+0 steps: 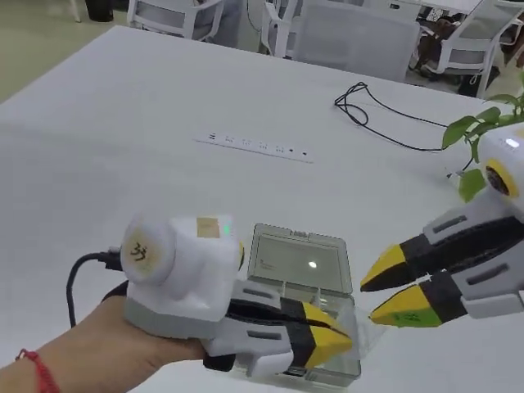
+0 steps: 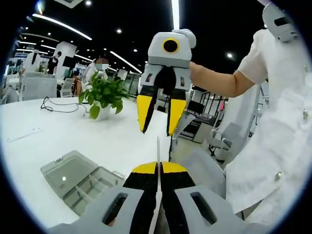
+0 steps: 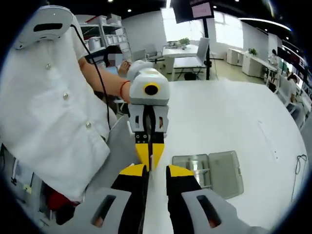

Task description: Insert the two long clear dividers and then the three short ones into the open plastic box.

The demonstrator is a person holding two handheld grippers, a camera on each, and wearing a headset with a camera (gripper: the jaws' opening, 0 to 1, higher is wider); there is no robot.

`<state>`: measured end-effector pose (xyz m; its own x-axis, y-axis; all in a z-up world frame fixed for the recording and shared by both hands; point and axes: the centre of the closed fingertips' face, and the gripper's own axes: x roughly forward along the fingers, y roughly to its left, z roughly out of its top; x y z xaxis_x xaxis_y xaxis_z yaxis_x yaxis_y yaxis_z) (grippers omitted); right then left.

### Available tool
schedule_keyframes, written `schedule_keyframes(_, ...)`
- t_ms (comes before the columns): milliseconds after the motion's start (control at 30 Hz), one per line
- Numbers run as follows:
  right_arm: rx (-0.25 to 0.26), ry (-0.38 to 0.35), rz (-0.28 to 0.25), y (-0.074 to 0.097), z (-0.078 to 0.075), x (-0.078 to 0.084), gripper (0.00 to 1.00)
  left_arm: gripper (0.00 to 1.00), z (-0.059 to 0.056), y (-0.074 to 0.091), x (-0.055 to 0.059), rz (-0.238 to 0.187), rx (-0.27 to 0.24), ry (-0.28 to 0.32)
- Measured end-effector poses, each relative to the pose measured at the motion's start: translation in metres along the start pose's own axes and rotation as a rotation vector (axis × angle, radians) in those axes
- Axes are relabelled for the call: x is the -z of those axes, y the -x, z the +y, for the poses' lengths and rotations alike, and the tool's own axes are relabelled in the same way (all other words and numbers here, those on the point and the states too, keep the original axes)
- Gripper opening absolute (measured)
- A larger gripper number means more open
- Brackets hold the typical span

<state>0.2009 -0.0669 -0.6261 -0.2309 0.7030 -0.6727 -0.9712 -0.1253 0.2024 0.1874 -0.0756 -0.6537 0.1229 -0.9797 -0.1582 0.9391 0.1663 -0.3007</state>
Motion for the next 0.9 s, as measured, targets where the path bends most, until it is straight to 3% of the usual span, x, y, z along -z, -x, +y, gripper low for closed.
schedule_keyframes(300, -0.062, 0.007, 0.018, -0.012, 0.009, 0.002, 0.12, 0.00, -0.001, 0.002, -0.007, -0.022, 0.017, -0.021)
schedule_keyframes(600, -0.083, 0.017, 0.022, -0.014, 0.011, 0.006, 0.03, 0.00, -0.003, 0.002, -0.008, -0.024, 0.024, -0.033)
schedule_keyframes(900, -0.082, 0.025, 0.020, -0.019, 0.016, 0.005, 0.03, 0.00, -0.005, 0.002, -0.005, -0.017, 0.024, -0.040)
